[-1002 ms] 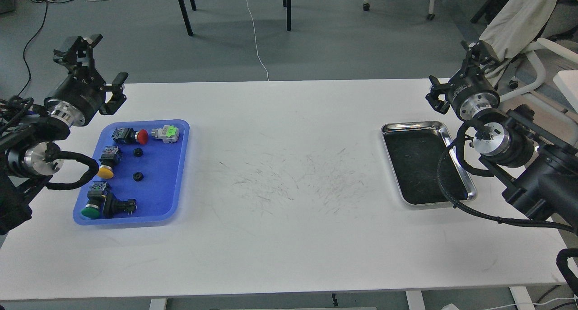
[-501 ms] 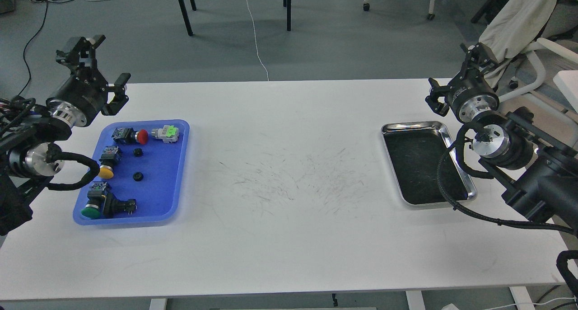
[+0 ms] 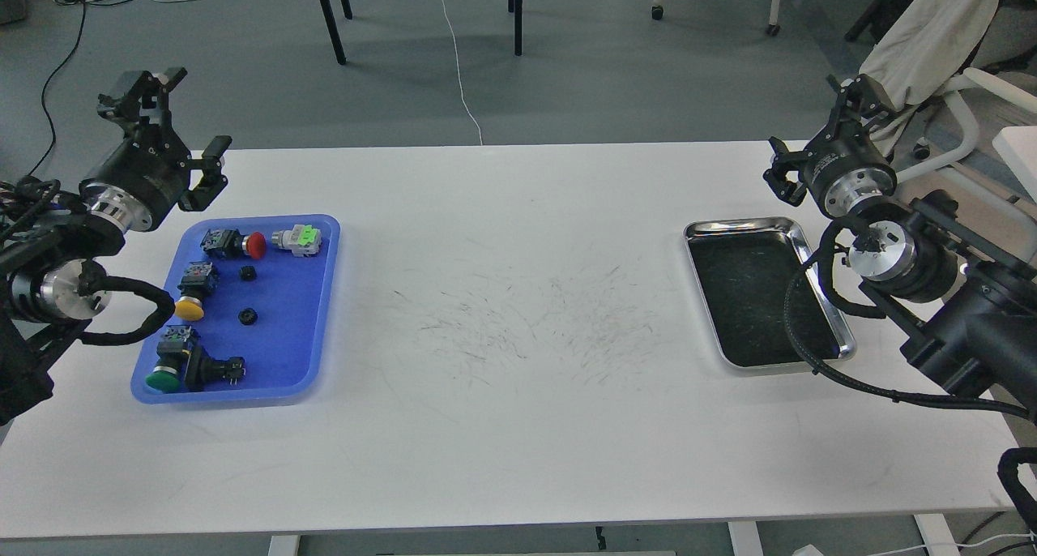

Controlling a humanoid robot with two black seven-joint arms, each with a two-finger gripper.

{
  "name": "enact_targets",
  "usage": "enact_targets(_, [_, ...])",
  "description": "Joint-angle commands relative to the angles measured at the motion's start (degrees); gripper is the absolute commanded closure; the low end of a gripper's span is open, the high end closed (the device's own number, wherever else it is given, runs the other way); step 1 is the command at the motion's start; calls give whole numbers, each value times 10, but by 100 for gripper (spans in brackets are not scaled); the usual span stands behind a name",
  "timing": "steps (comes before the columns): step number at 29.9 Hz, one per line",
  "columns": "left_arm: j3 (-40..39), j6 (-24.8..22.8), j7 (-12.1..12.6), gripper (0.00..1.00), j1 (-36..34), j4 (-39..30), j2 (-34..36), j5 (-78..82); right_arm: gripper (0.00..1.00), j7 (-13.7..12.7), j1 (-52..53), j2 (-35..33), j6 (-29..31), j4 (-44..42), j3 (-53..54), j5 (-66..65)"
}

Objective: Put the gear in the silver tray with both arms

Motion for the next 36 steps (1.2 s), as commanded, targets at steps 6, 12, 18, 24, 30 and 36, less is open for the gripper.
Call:
enact_targets(6, [-61, 9, -1, 1, 28, 1, -15, -15, 1, 1, -2, 3, 2, -3, 13, 1])
enact_targets(12, [-61, 16, -1, 1, 32, 2, -20, -13, 1, 1, -3, 3, 2, -3, 17, 0])
enact_targets(18, [-50, 17, -1, 1, 32, -5, -11, -4, 1, 1, -3, 3, 1, -3, 15, 0])
enact_targets(24, [-30, 16, -1, 1, 29, -22, 21, 3, 1, 1, -8, 3, 1, -3, 13, -1])
enact_targets(30, [-9, 16, -11, 1, 18, -60, 60, 113, 1, 1, -8, 3, 1, -3, 10, -1])
enact_targets(36, [23, 37, -13, 1, 0, -96, 70, 283, 1, 2, -8, 8, 0, -3, 9, -1])
